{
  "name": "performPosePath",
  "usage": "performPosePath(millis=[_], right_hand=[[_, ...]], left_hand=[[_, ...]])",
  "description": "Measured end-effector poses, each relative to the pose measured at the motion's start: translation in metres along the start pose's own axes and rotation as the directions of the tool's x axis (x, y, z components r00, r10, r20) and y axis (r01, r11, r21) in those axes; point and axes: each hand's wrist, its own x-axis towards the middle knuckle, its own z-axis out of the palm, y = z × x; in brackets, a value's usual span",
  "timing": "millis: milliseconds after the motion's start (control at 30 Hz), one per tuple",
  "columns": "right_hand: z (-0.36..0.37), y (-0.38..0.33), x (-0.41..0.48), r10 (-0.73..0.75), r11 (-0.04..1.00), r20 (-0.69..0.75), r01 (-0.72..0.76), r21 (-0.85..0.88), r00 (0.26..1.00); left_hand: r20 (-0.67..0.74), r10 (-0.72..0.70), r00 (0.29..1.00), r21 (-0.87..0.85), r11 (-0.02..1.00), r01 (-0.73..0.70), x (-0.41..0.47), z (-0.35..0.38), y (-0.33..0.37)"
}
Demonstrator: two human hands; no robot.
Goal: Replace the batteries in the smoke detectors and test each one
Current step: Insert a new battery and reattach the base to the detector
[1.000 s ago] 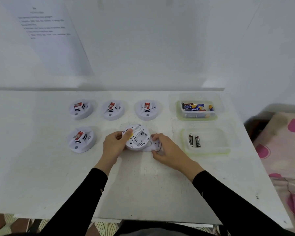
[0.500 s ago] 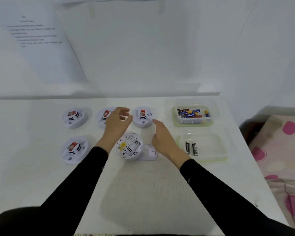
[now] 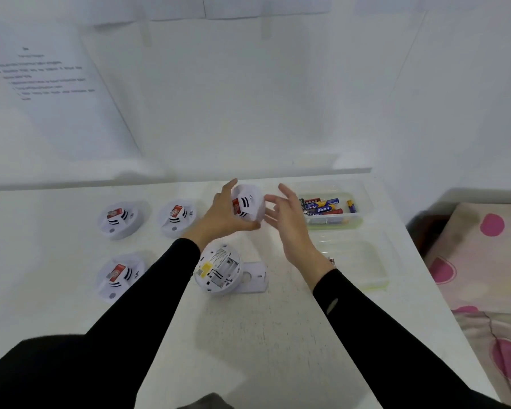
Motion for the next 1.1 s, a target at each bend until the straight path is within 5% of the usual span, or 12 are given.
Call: performPosePath(millis=[100,200,333,400,533,867,1100], right_hand=[[-0.012,-0.023,-0.034,-0.214,0.976,0.068,0.212,0.043,0.974],[-0.031,-0.028,-0.068,-0.436,0.874,0.187,0.464,-0.146,0.88],[-0.055,-0.011,-0.093,-0.542,0.702,0.287,0.613,-0.362,0.79],[-0.062,-0.005,-0.102,-0.513,0.714,0.293,0.59,-0.376,0.807],[-0.081,0.015,-0.115,-0.46,0.673,0.369,0.588,-0.448,0.808],[-0.099,0.017,-0.111,-0.516,0.258,0.577,0.757,-0.6,0.633],[-0.097,0.006,-0.111,-0.431,0.303,0.61,0.743,-0.596,0.665]], left_hand=[[0.127,0.086,0.988,-0.453,0.891,-0.02,-0.038,-0.006,0.027],[0.295,0.212,0.931,-0.804,0.581,0.123,-0.072,0.001,0.034],[0.333,0.313,0.89,-0.941,0.178,0.289,-0.105,0.031,0.029],[0.315,0.302,0.9,-0.949,0.098,0.3,-0.114,0.046,0.027],[0.277,0.138,0.951,-0.96,0.086,0.267,-0.129,0.075,0.02],[0.326,0.119,0.938,-0.93,0.221,0.295,-0.142,0.087,0.014],[0.405,0.038,0.914,-0.88,0.287,0.378,-0.136,0.079,0.017]])
